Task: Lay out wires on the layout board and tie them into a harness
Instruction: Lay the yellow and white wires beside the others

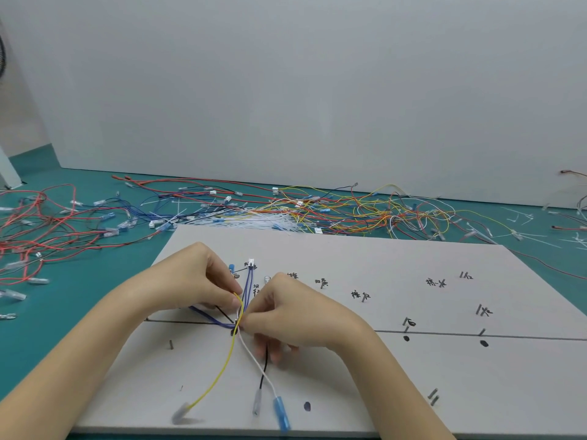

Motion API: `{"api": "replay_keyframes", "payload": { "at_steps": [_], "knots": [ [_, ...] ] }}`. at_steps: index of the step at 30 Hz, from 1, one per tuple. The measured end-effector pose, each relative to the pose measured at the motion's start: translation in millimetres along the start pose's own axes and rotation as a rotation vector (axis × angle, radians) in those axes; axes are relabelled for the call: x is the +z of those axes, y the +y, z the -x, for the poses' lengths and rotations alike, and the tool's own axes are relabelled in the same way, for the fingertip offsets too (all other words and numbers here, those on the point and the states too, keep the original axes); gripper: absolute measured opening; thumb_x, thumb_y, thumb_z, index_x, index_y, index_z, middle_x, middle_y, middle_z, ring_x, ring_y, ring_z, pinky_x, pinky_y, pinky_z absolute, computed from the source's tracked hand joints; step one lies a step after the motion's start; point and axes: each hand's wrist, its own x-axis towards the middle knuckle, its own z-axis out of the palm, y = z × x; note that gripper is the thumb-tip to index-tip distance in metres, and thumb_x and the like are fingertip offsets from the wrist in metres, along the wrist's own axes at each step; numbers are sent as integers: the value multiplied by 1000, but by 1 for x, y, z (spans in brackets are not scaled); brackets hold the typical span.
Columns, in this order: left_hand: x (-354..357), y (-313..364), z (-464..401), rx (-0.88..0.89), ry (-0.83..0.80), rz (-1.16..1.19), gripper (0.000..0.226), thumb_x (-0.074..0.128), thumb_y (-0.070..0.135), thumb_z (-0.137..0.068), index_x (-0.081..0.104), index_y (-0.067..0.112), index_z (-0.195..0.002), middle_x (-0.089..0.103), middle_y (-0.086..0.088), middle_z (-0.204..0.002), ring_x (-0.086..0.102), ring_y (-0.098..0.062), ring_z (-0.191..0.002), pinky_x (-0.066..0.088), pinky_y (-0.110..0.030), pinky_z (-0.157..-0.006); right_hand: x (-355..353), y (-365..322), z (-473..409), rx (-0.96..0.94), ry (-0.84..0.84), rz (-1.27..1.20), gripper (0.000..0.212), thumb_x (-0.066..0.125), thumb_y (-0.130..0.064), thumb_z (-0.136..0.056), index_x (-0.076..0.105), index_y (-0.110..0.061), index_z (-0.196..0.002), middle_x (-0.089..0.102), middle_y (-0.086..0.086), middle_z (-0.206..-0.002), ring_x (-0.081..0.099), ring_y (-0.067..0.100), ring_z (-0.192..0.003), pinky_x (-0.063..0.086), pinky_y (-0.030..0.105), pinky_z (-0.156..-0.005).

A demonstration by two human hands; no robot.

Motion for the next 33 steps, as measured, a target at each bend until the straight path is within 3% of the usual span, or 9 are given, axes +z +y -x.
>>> {"api": "replay_keyframes", "payload": {
  "at_steps": [5,10,13,15,19,23,26,30,33],
  "knots": [
    [3,-1,1,25,7,-10,11,80,20,-73,80,31,-72,75,-2,-73,62,-11,-63,54,-28,-66,4,0,-4,37,93,-45,38,56,-37,-88,67,-2,-78,65,7,-57,55,15,-44,33,15,-37],
    [0,-1,4,33,-14,-19,8,82,22,-73,80,30,-74,75,-1,-74,67,-16,-69,57,-36,-75,6,2,-4,34,120,-32,26,57,-20,-80,64,-15,-55,64,4,-53,52,10,-40,33,11,-36],
    [-5,-3,5,27,-29,-44,18,78,13,-77,80,30,-77,76,0,-76,71,-19,-74,58,-30,-75,5,2,-5,40,81,-31,24,53,-18,-80,69,-5,-68,69,10,-61,53,12,-44,35,14,-37],
    [-3,-3,4,30,-21,-74,22,69,12,-77,79,32,-75,74,0,-72,65,-14,-66,54,-28,-69,3,3,-4,40,42,-43,24,52,-16,-83,69,0,-77,69,6,-62,55,14,-45,36,15,-37],
    [1,2,8,34,-38,-121,25,57,34,-58,76,37,-74,74,7,-75,68,-10,-72,55,-33,-76,-1,2,-3,45,-11,-134,19,51,-13,-87,66,-5,-78,67,5,-60,57,17,-43,37,16,-37],
    [5,1,16,39,-29,-121,29,59,37,-54,74,34,-78,72,12,-74,67,-5,-68,58,-33,-74,-1,2,-3,67,-31,-229,15,51,-11,-88,62,-6,-80,64,9,-57,56,14,-38,39,17,-38],
    [12,3,23,43,-31,-103,44,61,53,-49,72,31,-85,70,15,-78,66,-4,-69,57,-29,-74,0,1,-5,91,-35,-279,16,50,-11,-88,64,-3,-87,63,9,-54,55,15,-37,40,17,-39],
    [26,4,29,52,-25,-117,31,64,50,-62,65,33,-88,69,11,-79,62,-3,-69,54,-32,-76,0,1,-6,101,-33,-286,17,49,-12,-86,63,-7,-77,63,7,-52,55,15,-37,38,20,-43],
    [36,3,28,37,80,-176,34,62,55,-58,59,34,-85,64,22,-74,56,3,-67,48,-32,-75,-1,2,-7,127,-38,-304,21,47,-12,-86,63,-10,-72,62,6,-51,54,14,-36,37,20,-43]
  ]
}}
